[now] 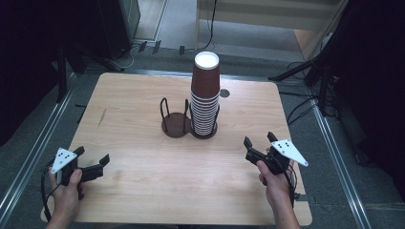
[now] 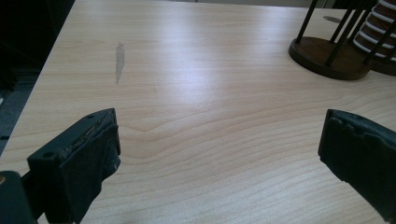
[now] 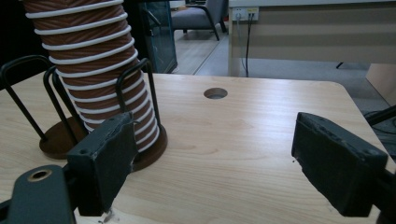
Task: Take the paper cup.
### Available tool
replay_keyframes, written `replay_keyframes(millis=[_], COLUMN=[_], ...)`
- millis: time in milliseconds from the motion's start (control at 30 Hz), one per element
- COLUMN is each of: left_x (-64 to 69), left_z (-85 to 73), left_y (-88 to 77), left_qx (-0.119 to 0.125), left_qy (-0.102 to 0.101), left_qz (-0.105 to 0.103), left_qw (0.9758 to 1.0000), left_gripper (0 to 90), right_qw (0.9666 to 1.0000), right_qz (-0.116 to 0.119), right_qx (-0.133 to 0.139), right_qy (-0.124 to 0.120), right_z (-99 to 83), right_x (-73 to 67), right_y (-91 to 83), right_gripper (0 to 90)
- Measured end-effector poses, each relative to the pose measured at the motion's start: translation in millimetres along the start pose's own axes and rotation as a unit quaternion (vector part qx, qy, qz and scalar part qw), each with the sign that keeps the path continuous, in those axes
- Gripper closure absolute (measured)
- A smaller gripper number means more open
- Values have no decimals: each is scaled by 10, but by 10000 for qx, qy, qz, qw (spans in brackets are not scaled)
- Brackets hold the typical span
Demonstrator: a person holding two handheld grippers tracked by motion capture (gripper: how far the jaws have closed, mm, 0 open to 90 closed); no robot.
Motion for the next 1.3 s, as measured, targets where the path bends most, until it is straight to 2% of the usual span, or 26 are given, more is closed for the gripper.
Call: replay_keyframes(millis=[167, 367, 1067, 1300], left_x=[1, -25, 0, 3], left_z=[-5, -6, -3, -2], left_y=[9, 5, 27, 31], left_qx=[11, 42, -56, -96], left_qy=[-11, -141, -36, -1], left_qz=[-29, -241, -175, -167], left_qw=[10000, 9996, 9998, 9998], left_gripper=[0, 0, 0, 0], right_qw=[10000, 9999, 9994, 9991], right_qz=[-10, 67, 253, 291], right_qx=[40, 73, 145, 186], right_qy=[-54, -107, -160, -232], right_z=[41, 129, 331, 453], right_x=[-85, -204, -494, -625], right_y=[50, 122, 317, 386], right_gripper=[132, 128, 127, 84])
Point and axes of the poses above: each handheld gripper's, and its own axes: y roughly forward along the jaws, z roughly out of its top, x roughly to its right, the point moved 3 cm from there along y, roughly forward along the jaws, and after that the axes turned 4 degrees about y, right-handed, at the moved point
